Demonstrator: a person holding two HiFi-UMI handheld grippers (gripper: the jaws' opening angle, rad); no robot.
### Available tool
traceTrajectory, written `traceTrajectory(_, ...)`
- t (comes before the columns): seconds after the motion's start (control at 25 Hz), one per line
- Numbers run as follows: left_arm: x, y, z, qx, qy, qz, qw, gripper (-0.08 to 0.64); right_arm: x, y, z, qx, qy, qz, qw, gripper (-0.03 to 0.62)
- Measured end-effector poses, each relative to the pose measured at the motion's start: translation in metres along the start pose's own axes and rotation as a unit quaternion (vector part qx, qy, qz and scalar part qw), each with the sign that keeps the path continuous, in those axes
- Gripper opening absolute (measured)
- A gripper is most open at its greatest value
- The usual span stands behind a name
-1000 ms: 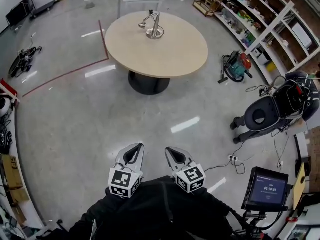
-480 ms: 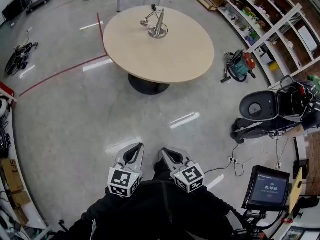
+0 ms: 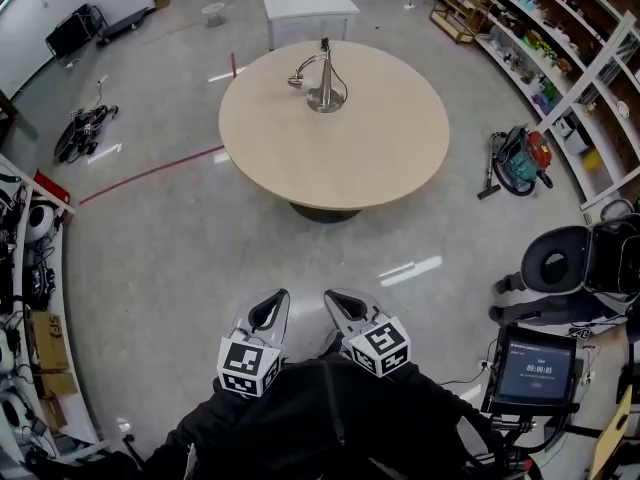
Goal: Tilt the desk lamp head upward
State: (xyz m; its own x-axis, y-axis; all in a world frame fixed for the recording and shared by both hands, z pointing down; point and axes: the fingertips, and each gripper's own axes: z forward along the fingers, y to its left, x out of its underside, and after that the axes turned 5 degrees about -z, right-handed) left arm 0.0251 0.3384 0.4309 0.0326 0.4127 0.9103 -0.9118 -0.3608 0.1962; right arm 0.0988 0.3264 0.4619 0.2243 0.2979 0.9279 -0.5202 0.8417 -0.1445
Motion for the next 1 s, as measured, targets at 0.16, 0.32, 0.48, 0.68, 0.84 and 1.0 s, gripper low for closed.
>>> traceTrajectory(0.16, -0.015, -0.007, 0.028, -0.012, 0.001, -0.001, 0.9999, 0.006, -0.002, -0.040, -0.005, 0.007, -0.006, 0.018, 1.000, 0.005)
traceTrajectory(0.32, -0.016, -0.016, 0.049, -0.004, 0.008, 0.015, 0.9998, 0.006, -0.001, -0.069, -0.009, 0.030, -0.013, 0.026, 0.999, 0.005)
traceTrajectory(0.48, -0.020, -0.007, 0.067, 0.002, 0.008, 0.010, 0.9999, 0.006, -0.001, -0.084, -0.002, 0.038, -0.012, 0.034, 0.999, 0.005)
traceTrajectory(0.68, -0.030, 0.008, 0.100, 0.039, 0.005, 0.002, 0.9992, 0.006, -0.009, -0.117, 0.009, 0.088, -0.007, 0.036, 0.995, 0.005)
traceTrajectory(0.84, -0.041, 0.051, 0.132, 0.076, -0.010, -0.007, 0.9970, 0.006, -0.015, -0.145, 0.048, 0.136, -0.001, 0.039, 0.990, 0.005)
traceTrajectory(1.0, -0.058, 0.108, 0.145, 0.093, -0.026, -0.026, 0.9949, 0.006, -0.034, -0.149, 0.095, 0.161, 0.012, 0.032, 0.986, 0.005)
